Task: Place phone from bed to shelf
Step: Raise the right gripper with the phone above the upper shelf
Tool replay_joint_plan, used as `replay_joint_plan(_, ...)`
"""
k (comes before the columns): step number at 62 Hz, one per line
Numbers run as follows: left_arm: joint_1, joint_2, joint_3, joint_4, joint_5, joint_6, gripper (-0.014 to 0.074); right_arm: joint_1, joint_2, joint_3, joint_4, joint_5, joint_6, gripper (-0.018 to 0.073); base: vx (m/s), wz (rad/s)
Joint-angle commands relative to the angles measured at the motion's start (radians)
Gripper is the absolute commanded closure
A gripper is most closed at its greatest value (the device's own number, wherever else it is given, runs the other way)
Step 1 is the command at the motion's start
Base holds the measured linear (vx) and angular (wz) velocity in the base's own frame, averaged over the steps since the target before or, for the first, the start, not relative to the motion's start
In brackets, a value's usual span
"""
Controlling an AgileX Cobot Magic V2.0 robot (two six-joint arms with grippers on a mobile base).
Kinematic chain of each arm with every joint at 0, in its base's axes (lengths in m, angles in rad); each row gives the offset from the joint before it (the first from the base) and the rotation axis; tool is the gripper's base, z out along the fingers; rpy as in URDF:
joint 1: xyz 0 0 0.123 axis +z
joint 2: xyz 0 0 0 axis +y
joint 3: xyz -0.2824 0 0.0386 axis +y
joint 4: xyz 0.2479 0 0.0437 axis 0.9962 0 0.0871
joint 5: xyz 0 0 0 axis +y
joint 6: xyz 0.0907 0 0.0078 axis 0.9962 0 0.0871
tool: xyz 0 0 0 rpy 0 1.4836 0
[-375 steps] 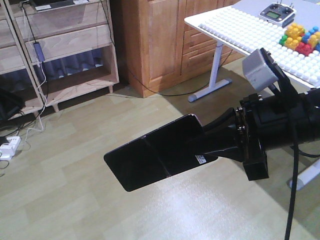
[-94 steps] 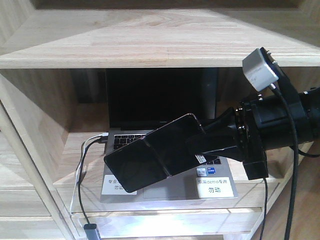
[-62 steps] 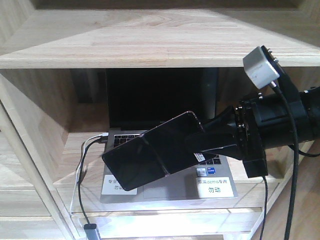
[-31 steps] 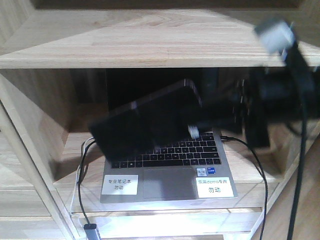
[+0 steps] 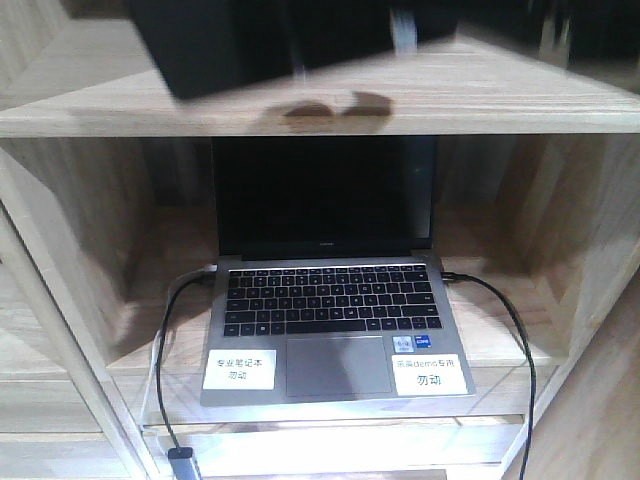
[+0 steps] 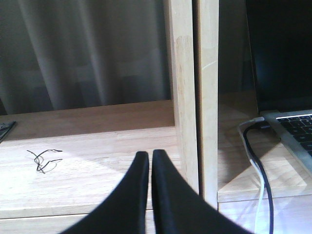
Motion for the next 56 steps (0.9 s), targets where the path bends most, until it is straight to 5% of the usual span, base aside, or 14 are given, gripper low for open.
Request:
replay_joint_plan(1, -0.004, -0.013, -0.021, -0.009, -0.072, -0.006, 0.0595, -0.004, 0.022, -0.092, 0.105, -0.069, 0.008, 0.0561, 0.00, 0.00)
replay_joint_plan(12, -0.004, -0.013, -0.021, -0.009, -0.072, -0.006, 0.0595, 0.039, 0.140, -0.223, 0.167, -0.121, -0.003, 0.0561, 0.00, 0.00)
replay_joint_plan(33, -0.004, -0.013, -0.021, -0.009, -0.072, -0.006, 0.0595, 0.206, 0.411, -0.446, 0.103, -0.291, -0.006, 0.0561, 0.00, 0.00)
replay_joint_plan(56, -0.004, -0.013, -0.021, -0.009, -0.072, -0.006, 0.0595, 0.244, 0.585, -0.470, 0.109, -0.466, -0.035, 0.0561, 0.00, 0.00)
